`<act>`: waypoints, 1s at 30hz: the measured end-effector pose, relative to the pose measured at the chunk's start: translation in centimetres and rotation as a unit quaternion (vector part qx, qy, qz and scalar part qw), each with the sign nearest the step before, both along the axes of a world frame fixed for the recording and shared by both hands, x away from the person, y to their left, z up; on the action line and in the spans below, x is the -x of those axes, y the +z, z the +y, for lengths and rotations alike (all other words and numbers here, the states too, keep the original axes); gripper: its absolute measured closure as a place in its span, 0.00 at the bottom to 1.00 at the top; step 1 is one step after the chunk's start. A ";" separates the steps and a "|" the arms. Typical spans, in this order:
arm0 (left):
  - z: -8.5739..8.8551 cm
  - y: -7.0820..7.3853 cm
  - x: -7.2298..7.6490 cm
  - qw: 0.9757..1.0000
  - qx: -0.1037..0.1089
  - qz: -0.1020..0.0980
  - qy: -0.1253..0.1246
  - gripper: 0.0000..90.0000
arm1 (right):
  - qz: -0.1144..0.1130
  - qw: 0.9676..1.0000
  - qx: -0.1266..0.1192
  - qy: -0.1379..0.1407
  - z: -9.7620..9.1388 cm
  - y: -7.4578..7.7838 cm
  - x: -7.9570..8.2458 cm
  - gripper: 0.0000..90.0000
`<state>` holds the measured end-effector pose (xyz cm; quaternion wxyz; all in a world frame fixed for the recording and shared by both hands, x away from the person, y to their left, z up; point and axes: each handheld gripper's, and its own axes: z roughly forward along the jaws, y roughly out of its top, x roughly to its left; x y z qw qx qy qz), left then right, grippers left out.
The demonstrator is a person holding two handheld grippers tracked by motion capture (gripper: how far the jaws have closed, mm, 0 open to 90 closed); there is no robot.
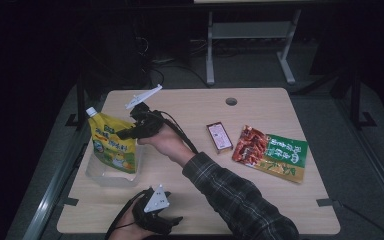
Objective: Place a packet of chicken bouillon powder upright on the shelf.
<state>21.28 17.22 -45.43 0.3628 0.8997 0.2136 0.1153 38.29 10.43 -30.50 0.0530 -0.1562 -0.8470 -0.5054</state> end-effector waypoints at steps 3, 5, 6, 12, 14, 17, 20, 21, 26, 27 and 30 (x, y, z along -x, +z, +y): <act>-0.1 0.0 0.0 1.000 0.002 0.007 0.000 0.19 | 0.003 1.000 0.004 0.001 0.4 -0.2 0.2 1.00; -0.1 -0.1 0.0 1.000 0.002 0.006 0.001 0.19 | 0.004 1.000 0.006 0.001 0.5 -0.3 0.3 1.00; -0.1 -0.1 0.0 1.000 0.002 0.006 0.001 0.19 | 0.003 1.000 0.008 0.002 0.6 -0.4 0.3 1.00; -0.1 -0.1 0.0 1.000 0.002 0.007 0.001 0.19 | 0.002 1.000 0.014 0.008 1.0 -0.9 0.3 1.00; -0.1 -0.1 0.0 1.000 0.000 0.008 0.000 0.19 | 0.004 1.000 0.012 0.011 1.0 -1.1 0.4 1.00; -0.1 -0.1 0.0 1.000 -0.001 0.008 -0.002 0.19 | 0.007 1.000 0.011 0.011 1.1 -1.4 0.3 1.00; -0.2 -0.1 0.0 1.000 -0.002 0.009 -0.003 0.19 | 0.012 1.000 0.013 0.011 1.2 -1.7 0.3 0.99; -0.2 -0.1 0.0 1.000 -0.002 0.009 -0.003 0.19 | 0.009 1.000 0.017 0.013 1.2 -1.8 0.3 0.99; -0.2 -0.1 -0.1 1.000 -0.003 0.008 -0.006 0.19 | 0.008 1.000 0.022 0.016 1.4 -2.2 0.4 0.99; -0.2 -0.1 -0.1 1.000 -0.005 0.004 -0.010 0.19 | 0.006 0.999 0.029 0.019 1.6 -2.4 0.4 0.98; -0.2 -0.1 -0.1 1.000 -0.006 0.003 -0.011 0.19 | 0.007 0.999 0.034 0.020 1.8 -2.6 0.5 0.98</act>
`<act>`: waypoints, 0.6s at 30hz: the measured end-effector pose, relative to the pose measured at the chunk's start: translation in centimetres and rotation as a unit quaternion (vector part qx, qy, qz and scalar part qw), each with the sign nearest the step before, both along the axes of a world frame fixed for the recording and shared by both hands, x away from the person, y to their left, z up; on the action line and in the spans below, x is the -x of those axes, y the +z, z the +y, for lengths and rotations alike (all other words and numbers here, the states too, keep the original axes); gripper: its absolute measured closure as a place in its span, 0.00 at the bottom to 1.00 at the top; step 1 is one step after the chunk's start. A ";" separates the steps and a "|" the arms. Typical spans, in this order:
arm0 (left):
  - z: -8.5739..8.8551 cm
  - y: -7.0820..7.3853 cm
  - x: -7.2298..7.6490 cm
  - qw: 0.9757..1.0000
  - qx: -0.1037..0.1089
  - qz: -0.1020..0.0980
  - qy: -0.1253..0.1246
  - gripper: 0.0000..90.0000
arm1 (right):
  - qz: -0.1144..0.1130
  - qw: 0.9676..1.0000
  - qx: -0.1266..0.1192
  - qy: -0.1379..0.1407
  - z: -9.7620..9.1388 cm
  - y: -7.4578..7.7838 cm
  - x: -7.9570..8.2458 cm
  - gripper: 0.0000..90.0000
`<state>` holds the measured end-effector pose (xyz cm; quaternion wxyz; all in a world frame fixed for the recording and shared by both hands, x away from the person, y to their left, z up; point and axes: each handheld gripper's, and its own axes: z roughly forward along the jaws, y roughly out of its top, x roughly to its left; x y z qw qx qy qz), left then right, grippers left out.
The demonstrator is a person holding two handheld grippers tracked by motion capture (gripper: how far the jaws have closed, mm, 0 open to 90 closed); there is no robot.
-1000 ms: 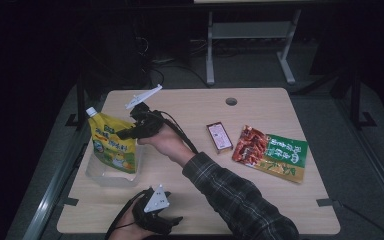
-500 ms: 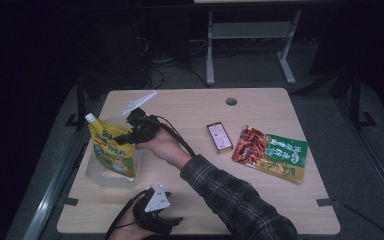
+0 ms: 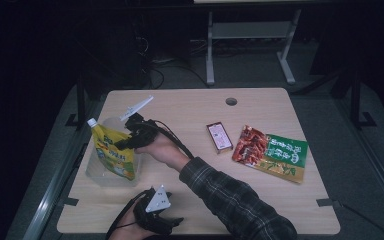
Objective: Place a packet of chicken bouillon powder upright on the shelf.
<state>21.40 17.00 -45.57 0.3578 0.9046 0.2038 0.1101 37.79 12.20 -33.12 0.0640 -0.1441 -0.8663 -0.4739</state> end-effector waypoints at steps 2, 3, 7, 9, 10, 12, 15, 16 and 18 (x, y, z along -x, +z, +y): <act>0.0 0.0 0.0 1.000 0.000 0.000 0.000 0.19 | -0.003 1.000 0.006 0.004 0.2 -0.3 0.1 0.97; 0.0 0.0 0.0 1.000 0.000 0.000 0.001 0.19 | 0.000 1.000 0.012 0.008 0.5 -0.6 0.2 0.96; 0.0 0.0 0.0 1.000 -0.002 0.001 -0.001 0.19 | -0.007 1.000 0.012 0.013 0.5 -0.7 0.2 0.93; 0.0 0.0 0.0 1.000 -0.003 0.001 -0.001 0.19 | -0.004 1.000 0.013 0.011 0.5 -0.6 0.3 0.89; 0.0 -0.1 0.0 1.000 -0.003 0.002 -0.001 0.19 | -0.002 1.000 0.014 0.011 0.4 -0.6 0.4 0.86; -0.1 -0.1 0.0 1.000 -0.003 0.002 -0.001 0.19 | -0.006 1.000 0.014 0.014 0.4 -0.5 0.4 0.82; -0.1 -0.1 0.0 1.000 -0.004 0.004 0.000 0.19 | -0.016 1.000 0.020 0.012 0.2 -0.3 0.7 0.68; -0.1 -0.1 0.0 1.000 -0.004 0.003 0.000 0.19 | -0.025 0.999 0.022 0.018 0.1 -0.2 0.9 0.61; 0.0 0.0 0.0 1.000 -0.004 0.002 -0.001 0.19 | -0.029 0.999 0.026 0.016 -0.2 -0.2 1.0 0.56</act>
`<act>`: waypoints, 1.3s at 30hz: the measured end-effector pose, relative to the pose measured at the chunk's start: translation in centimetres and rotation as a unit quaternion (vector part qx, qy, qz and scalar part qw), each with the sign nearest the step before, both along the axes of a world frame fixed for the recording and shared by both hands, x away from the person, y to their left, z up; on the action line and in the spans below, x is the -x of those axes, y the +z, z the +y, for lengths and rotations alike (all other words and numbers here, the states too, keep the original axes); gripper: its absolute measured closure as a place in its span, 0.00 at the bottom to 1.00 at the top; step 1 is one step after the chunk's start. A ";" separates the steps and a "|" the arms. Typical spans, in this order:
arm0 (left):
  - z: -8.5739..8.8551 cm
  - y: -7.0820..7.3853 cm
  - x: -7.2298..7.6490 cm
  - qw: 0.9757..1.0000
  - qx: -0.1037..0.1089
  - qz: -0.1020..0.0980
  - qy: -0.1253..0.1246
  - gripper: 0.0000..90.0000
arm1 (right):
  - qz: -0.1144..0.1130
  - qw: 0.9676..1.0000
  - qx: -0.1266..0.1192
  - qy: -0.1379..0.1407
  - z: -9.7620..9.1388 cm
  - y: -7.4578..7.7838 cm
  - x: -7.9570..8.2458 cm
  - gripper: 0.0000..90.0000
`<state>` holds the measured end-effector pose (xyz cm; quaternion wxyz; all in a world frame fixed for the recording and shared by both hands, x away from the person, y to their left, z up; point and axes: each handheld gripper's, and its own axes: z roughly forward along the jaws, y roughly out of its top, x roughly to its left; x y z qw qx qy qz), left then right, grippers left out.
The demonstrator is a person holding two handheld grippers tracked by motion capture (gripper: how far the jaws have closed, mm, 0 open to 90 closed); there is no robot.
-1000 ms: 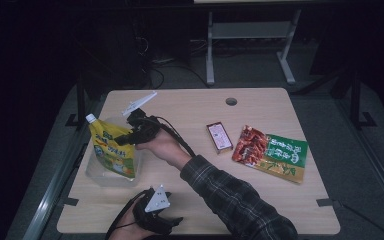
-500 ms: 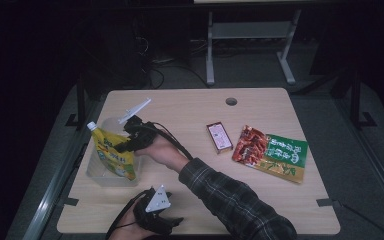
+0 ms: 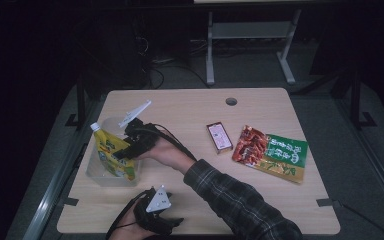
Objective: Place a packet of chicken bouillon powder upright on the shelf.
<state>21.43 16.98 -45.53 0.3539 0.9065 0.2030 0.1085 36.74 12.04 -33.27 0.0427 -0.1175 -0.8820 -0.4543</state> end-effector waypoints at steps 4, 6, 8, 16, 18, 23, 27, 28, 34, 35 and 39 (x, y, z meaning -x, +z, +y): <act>0.1 0.0 -0.1 1.000 0.002 -0.001 0.000 0.19 | -0.007 1.000 -0.005 0.000 -1.0 0.2 0.3 0.49; 0.1 0.1 -0.2 1.000 0.011 0.006 0.008 0.19 | -0.010 1.000 -0.010 -0.004 -1.7 0.5 0.4 0.48; 0.1 0.2 -0.4 1.000 0.009 0.006 0.007 0.19 | -0.013 1.000 -0.014 -0.010 -2.5 0.6 0.4 0.47; 0.5 0.7 -1.6 1.000 0.013 0.002 0.008 0.19 | -0.018 0.999 -0.024 -0.043 -6.6 0.7 0.5 0.46; 0.6 0.7 -2.0 1.000 0.013 0.000 0.007 0.19 | -0.021 0.998 -0.022 -0.053 -7.7 0.4 0.5 0.45; 0.4 0.8 -2.4 1.000 0.015 0.003 0.003 0.19 | -0.016 0.997 -0.025 -0.078 -10.2 -0.2 0.5 0.45; 0.2 0.8 -2.6 1.000 0.017 0.004 -0.001 0.19 | -0.012 0.994 -0.026 -0.104 -12.4 -0.8 0.5 0.44; 0.1 0.8 -2.7 1.000 0.019 0.004 0.000 0.19 | -0.011 0.993 -0.026 -0.111 -12.9 -0.9 0.4 0.44; 0.1 0.7 -2.8 1.000 0.013 0.004 -0.002 0.19 | -0.027 0.986 0.001 -0.165 -16.3 -2.2 -0.6 0.45; 0.1 0.7 -2.8 1.000 0.013 0.006 -0.001 0.19 | -0.026 0.984 0.004 -0.175 -16.8 -2.5 -0.9 0.45; 0.1 0.7 -2.8 1.000 0.012 0.007 -0.001 0.19 | -0.023 0.976 0.010 -0.217 -18.9 -3.4 -2.2 0.45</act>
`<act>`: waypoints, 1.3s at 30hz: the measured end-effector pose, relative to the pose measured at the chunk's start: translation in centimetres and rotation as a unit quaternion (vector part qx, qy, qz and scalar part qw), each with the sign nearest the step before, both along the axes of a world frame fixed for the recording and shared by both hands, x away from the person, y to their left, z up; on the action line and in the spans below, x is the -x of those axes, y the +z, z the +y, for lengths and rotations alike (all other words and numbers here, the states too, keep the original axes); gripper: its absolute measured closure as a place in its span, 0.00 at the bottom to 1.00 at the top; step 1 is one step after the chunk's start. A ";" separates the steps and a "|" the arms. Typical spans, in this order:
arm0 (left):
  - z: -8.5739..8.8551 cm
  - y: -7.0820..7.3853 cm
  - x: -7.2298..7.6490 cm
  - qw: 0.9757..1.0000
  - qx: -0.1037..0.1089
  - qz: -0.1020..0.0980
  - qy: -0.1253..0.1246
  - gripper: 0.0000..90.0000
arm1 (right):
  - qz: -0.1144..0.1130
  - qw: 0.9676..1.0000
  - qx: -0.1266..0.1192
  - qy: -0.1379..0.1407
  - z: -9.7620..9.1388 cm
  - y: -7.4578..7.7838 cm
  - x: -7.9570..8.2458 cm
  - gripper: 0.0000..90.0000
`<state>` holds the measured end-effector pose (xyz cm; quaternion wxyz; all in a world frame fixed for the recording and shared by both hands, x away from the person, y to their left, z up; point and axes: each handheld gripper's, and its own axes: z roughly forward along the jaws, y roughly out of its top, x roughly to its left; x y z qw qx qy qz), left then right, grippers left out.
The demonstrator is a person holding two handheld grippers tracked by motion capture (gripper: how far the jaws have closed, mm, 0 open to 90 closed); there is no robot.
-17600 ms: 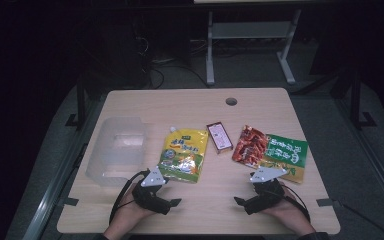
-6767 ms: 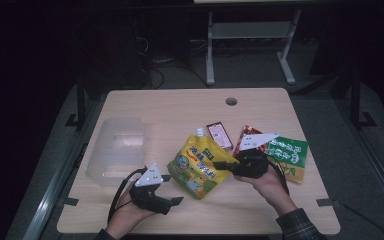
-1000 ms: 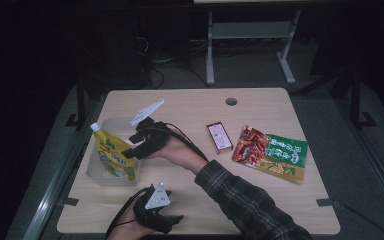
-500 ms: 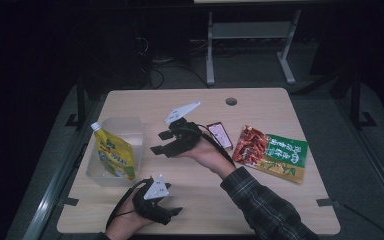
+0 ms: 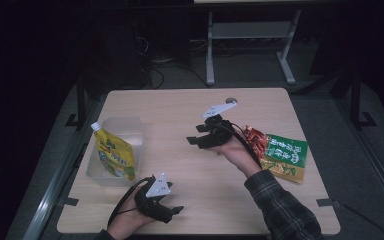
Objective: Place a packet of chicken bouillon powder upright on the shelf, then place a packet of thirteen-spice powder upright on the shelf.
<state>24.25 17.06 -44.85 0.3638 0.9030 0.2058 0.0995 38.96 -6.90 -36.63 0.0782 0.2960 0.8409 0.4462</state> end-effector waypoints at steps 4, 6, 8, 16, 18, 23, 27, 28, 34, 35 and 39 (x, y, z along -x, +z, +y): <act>-0.1 0.0 0.0 1.000 -0.005 -0.005 -0.005 0.19 | 0.001 0.999 0.010 -0.045 -1.7 -1.0 -1.5 0.45; -0.2 -0.1 0.2 1.000 0.000 0.003 -0.002 0.19 | 0.001 0.998 0.013 -0.064 -2.4 -1.5 -2.3 0.45; -0.2 -0.1 0.2 1.000 0.000 0.003 -0.002 0.19 | 0.001 0.996 0.023 -0.083 -2.9 -2.0 -3.0 0.46; -0.1 -0.2 0.3 1.000 -0.002 0.001 -0.004 0.19 | 0.005 0.988 0.042 -0.151 -4.2 -4.4 -5.8 0.79; -0.1 -0.2 0.3 1.000 -0.002 0.003 -0.003 0.19 | 0.000 0.985 0.046 -0.165 -4.5 -4.9 -6.5 0.87; -0.1 -0.2 0.3 1.000 -0.005 0.001 -0.005 0.19 | 0.000 0.978 0.047 -0.202 -5.3 -5.8 -8.2 1.00; 0.0 -0.1 0.4 1.000 0.001 0.000 -0.004 0.19 | 0.014 0.971 0.064 -0.228 -5.9 -7.6 -9.3 1.00; 0.0 -0.1 0.4 1.000 0.002 0.001 -0.003 0.19 | 0.019 0.970 0.072 -0.233 -6.0 -8.0 -9.5 1.00; 0.1 0.0 0.3 1.000 0.003 0.001 -0.001 0.19 | 0.025 0.973 0.101 -0.204 -5.6 -9.1 -9.8 1.00; 0.1 0.0 0.3 1.000 0.003 0.001 -0.002 0.19 | 0.025 0.974 0.102 -0.199 -5.5 -9.1 -9.8 1.00; 0.1 0.0 0.3 1.000 0.004 -0.001 -0.002 0.19 | 0.028 0.978 0.108 -0.176 -5.1 -9.1 -9.6 1.00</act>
